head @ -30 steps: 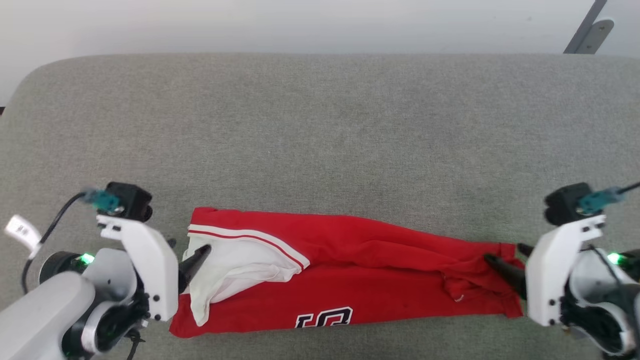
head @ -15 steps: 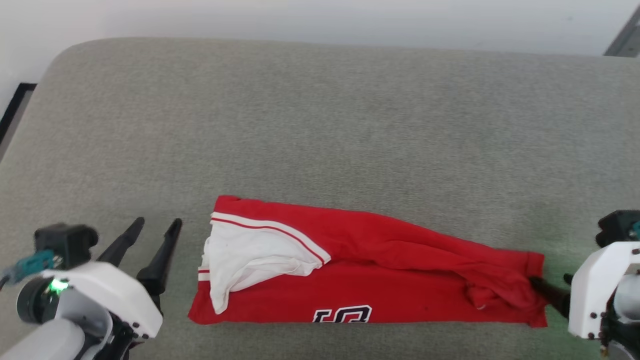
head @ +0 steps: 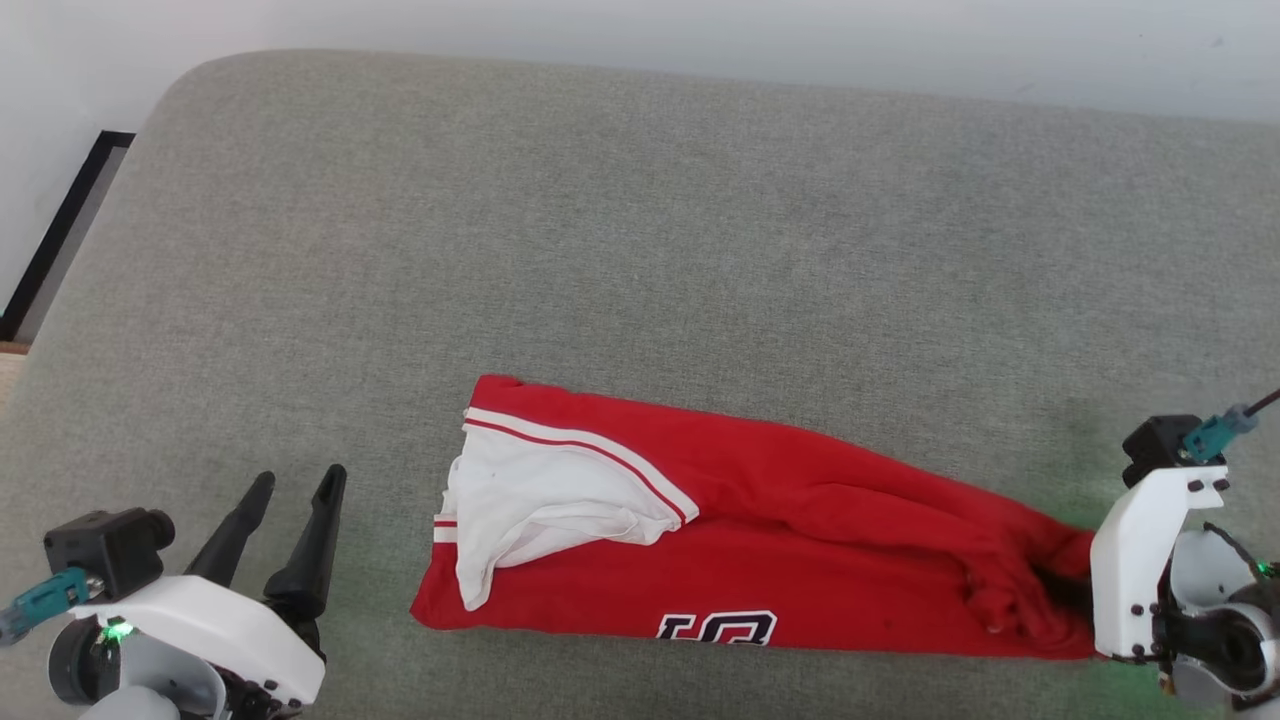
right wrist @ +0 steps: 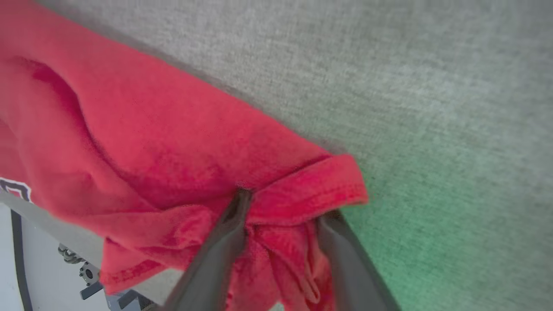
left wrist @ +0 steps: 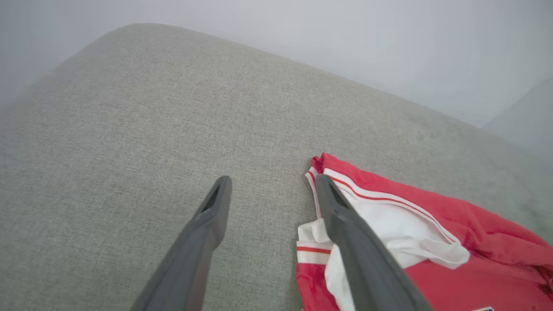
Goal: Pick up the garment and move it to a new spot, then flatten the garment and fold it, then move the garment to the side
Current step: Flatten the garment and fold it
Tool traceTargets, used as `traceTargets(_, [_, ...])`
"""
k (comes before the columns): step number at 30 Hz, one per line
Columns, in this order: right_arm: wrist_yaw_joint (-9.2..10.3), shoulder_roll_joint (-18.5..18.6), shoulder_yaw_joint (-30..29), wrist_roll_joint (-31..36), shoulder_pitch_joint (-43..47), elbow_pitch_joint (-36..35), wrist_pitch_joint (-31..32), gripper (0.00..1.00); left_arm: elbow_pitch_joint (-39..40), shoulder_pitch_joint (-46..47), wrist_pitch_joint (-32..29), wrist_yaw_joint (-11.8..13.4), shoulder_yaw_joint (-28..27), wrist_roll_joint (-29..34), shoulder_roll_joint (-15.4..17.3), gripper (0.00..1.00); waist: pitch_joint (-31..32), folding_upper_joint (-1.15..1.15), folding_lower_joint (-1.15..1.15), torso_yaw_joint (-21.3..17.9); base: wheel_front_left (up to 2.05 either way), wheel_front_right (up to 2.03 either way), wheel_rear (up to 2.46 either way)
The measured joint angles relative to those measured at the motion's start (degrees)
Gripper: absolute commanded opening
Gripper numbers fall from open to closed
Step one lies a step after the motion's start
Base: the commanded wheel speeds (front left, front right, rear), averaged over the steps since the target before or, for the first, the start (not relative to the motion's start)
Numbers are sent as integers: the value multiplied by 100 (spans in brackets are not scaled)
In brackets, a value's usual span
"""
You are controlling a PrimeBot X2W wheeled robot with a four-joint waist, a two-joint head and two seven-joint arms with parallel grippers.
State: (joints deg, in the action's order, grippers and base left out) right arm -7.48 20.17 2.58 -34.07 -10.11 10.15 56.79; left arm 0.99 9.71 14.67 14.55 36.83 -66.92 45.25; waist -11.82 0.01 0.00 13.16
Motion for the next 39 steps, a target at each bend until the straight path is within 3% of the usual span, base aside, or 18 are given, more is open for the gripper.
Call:
traceTargets(7, [-3,101,-32,-459,-237,198,12,0,-11,-321,24,-178,-554,296,-248,100,60,0,0,12,0,0,0])
traceTargets(11, [-10,423,-423,-469,-406,194,66,0,48,-678,29,-243,-1102,495,-458,100,129,0,0,-47,0,0,0])
traceTargets(21, [-9,1065,-1430,94,-838,1025,75,0,84,-1116,30,-465,-1621,760,-823,100,213,0,0,-121,0,0,0])
traceTargets(26, [-8,981,-1503,288,-957,1181,197,0,30,-1177,30,-513,-1684,899,-921,100,288,0,0,-157,0,0,0])
traceTargets(30, [-7,742,-1427,9,-855,653,474,0,16,-1272,30,-528,-1762,899,-967,100,373,0,0,-174,0,0,0])
traceTargets(39, [-3,27,-792,-333,-97,-1479,1254,0,77,-1364,16,-531,-1771,904,-990,100,525,0,0,-71,0,0,0])
